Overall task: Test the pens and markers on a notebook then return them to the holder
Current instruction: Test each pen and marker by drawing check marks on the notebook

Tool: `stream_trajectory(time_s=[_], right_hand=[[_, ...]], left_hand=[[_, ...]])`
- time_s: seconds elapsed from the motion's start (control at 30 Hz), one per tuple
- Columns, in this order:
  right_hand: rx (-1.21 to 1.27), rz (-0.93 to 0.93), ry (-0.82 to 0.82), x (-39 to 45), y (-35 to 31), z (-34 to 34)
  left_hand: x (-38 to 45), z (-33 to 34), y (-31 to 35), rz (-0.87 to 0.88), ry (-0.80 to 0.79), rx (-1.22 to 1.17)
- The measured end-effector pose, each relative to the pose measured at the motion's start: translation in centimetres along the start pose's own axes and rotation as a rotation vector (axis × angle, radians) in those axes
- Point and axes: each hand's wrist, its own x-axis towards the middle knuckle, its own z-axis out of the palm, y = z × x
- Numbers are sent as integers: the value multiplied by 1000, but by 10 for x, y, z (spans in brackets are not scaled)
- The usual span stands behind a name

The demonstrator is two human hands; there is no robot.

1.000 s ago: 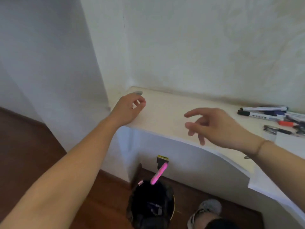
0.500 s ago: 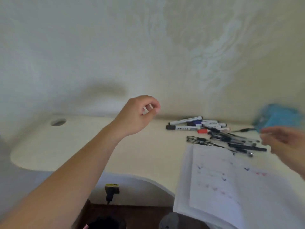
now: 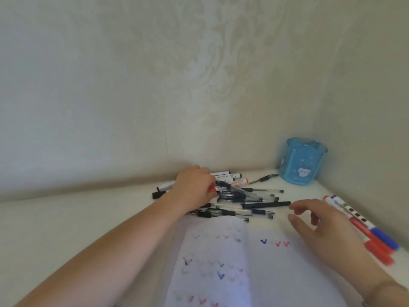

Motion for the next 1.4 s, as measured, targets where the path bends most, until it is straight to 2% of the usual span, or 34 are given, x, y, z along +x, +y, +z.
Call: stream_trajectory(time_s=[0.1,0.23,0.43,0.53,0.67,0.73,0.8,0.87,0.9,0.93,1.0,1.1,1.17,1.3,1.4], right_hand=[[46,-47,17,-1,1,-1],[110,-89,6,-4,0,-4],[152,-110,25,-2,2,-9],[139,-128,21,-3,-1,-9],[138,-130,23,-4,-4,-14],[155,-127,21,-4,-4,-16],[184,-136,6,-4,-8,-18],[294,-108,-31,-4,-15,-20],[403,-73,-47,-4,-17,-21],[529,-39,-51,-5,-20,-23],[756,-27,-18,-5,-26,-28],[970,-10,92,-8,-26,-34],[896,-1,59,-7,-23,-36],[789,57,-12,-5,-21,-34],[765,2,-140,-6,-23,-30]], left_hand=[[2,1,0,-45,-45,-69],[-6,-14,-7,-97,-14,-63],[-33,-56,-46,-276,-143,-203],[-40,-77,-59,-271,-137,-187],[-39,-91,-67,-245,-208,-123],[-40,-103,-71,-264,-186,-124],[-41,-116,-64,-282,-87,-311],[-40,-124,-35,-198,-17,-676],[-39,-123,-12,-112,-42,-843],[-38,-118,14,-26,-96,-961],[-33,-104,62,118,-212,-1029],[-24,-86,110,239,-304,-927],[-22,-73,124,288,-239,-749],[-28,-43,132,329,14,-561],[-29,-29,115,397,49,-481]])
